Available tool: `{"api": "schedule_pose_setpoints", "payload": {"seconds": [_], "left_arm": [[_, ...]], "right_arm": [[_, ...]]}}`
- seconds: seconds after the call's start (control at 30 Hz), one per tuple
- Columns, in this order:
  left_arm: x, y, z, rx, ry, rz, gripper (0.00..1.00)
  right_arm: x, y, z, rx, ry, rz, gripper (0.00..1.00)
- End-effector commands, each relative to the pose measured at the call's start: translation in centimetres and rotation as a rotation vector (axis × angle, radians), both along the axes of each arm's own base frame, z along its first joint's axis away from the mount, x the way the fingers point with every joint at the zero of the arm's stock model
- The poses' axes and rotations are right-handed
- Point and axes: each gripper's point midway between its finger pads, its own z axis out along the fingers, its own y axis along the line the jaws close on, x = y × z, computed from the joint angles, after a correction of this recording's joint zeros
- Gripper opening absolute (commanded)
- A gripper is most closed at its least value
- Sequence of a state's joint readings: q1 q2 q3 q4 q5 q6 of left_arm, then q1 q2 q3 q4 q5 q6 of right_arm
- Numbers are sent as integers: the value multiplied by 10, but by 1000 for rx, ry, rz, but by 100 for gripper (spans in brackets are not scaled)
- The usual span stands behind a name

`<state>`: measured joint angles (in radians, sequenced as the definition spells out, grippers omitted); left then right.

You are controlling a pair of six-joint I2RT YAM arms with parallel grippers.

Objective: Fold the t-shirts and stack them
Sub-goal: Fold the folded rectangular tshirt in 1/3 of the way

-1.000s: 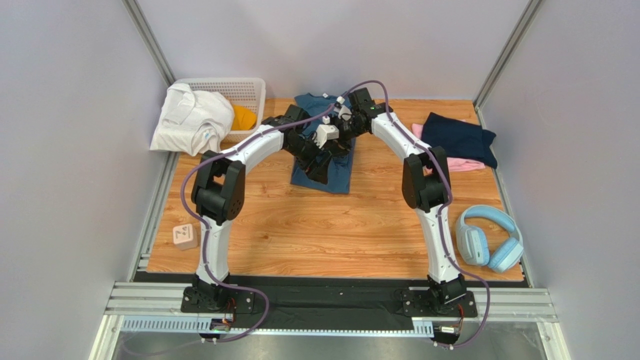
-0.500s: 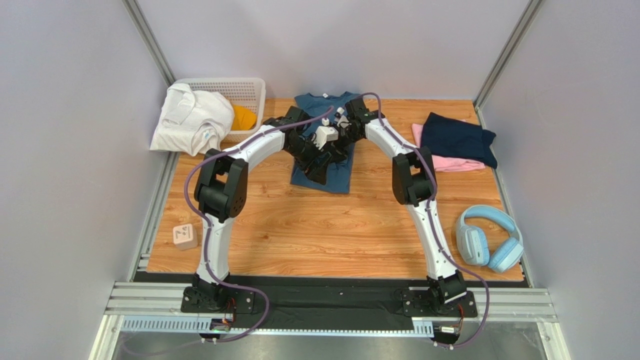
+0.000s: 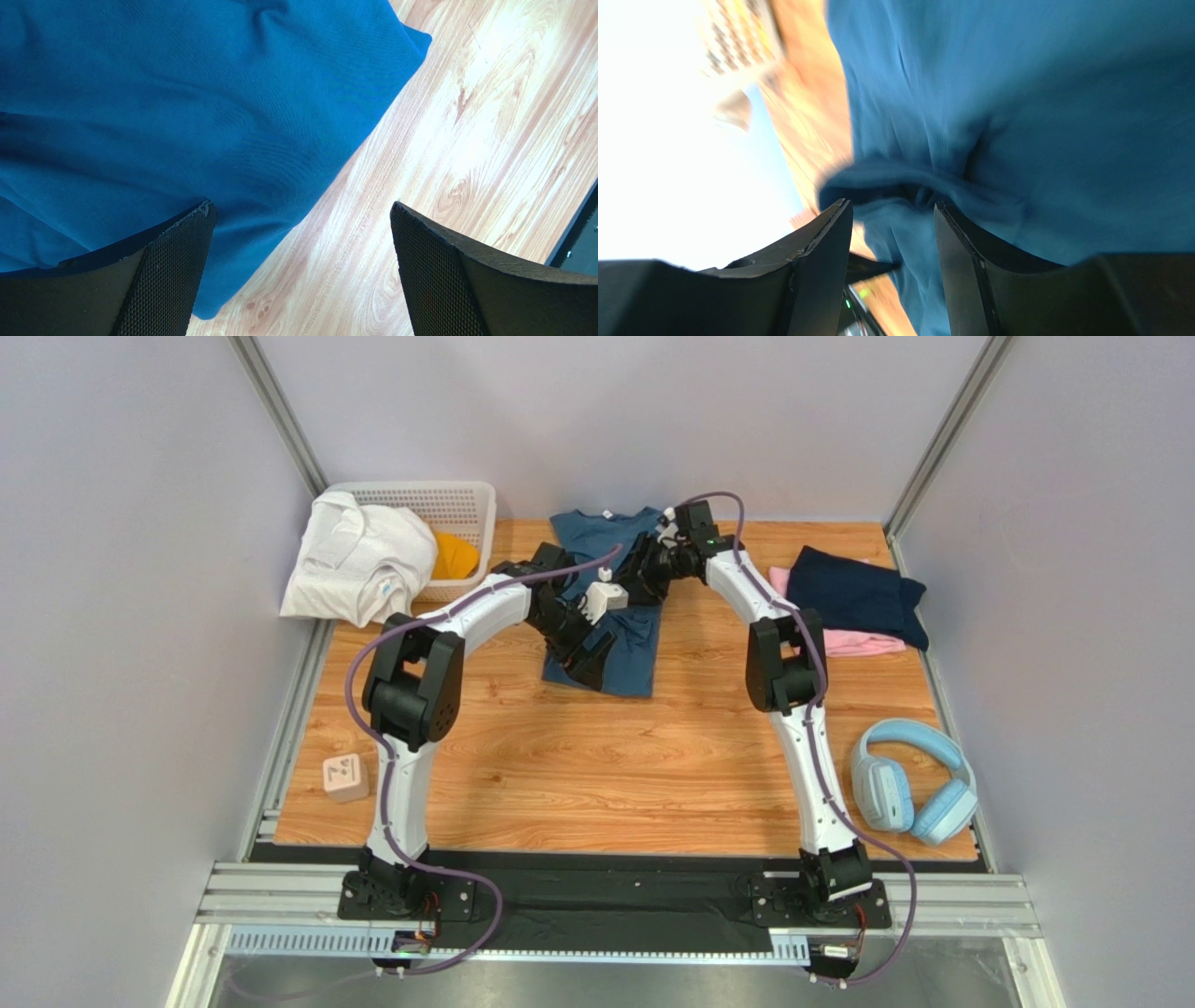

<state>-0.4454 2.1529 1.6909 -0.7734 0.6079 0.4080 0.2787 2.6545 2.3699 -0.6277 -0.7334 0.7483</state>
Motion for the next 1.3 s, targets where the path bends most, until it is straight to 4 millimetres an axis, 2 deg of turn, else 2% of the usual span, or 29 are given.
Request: {"api": "schedule_pose_setpoints", "payload": {"seconds": [0.0,0.13,0.2,0.23,0.27,0.3,0.33,0.37,0.4,0.43,0.47,0.5,0.53,0.6,0.63,0.7,0.77,0.9,0.93,1.0,1.03,1.07,1.13,1.17,1.27], "left_arm": [[-17,5,10,-2,16,-32,100],[-26,12,9,19,21,-41,100],[-32,16,9,28,28,-45,100],[-33,17,9,31,29,-47,100],[-36,18,10,33,27,-50,100],[-36,19,11,35,22,-51,100],[-37,20,12,33,17,-56,100],[-38,21,14,33,14,-56,100],[-38,21,16,26,13,-56,100],[-38,21,20,18,8,-53,100],[-39,21,20,17,9,-54,100],[-41,20,23,13,6,-56,100],[-41,21,25,7,1,-55,100],[-44,22,25,7,1,-55,100],[-44,23,25,9,1,-55,100],[-47,24,25,10,6,-57,100],[-51,26,26,12,7,-62,100],[-58,33,28,17,2,-69,100],[-61,35,29,16,7,-68,100],[-62,36,30,16,6,-66,100],[-62,36,31,14,5,-64,100],[-61,36,31,15,4,-62,100],[-57,33,35,6,-4,-57,100],[-55,33,37,5,-9,-55,100],[-48,29,40,-1,-13,-51,100]], "right_arm": [[55,-14,37,92,-150,-114,52],[79,-28,53,139,-202,-192,53],[78,-33,66,154,-209,-188,52],[68,-29,67,131,-192,-166,52],[58,-30,96,84,-278,-122,52],[42,-31,84,27,-256,-93,54],[23,-28,82,-42,-227,-73,54],[6,-30,101,-95,-286,-28,54],[-8,-31,101,-135,-276,-12,54],[-36,-33,70,-225,-177,9,54],[-50,-36,65,-276,-163,27,54],[-64,-39,78,-313,-196,50,53],[-88,-43,50,-387,-133,74,53],[-106,-48,57,-433,-167,80,53],[-118,-51,46,-468,-156,83,53],[-129,-54,47,-470,-156,85,53],[-139,-55,32,-476,-122,100,53],[-138,-53,8,-485,-70,120,51],[-138,-51,-5,-490,-42,131,50],[-127,-45,-3,-473,-50,130,49],[-125,-43,-13,-473,-32,139,50],[-121,-41,-14,-471,-35,137,49],[-110,-37,-9,-468,-50,129,49],[-108,-37,-15,-470,-39,129,48],[-101,-32,-11,-453,-41,128,47]]}}
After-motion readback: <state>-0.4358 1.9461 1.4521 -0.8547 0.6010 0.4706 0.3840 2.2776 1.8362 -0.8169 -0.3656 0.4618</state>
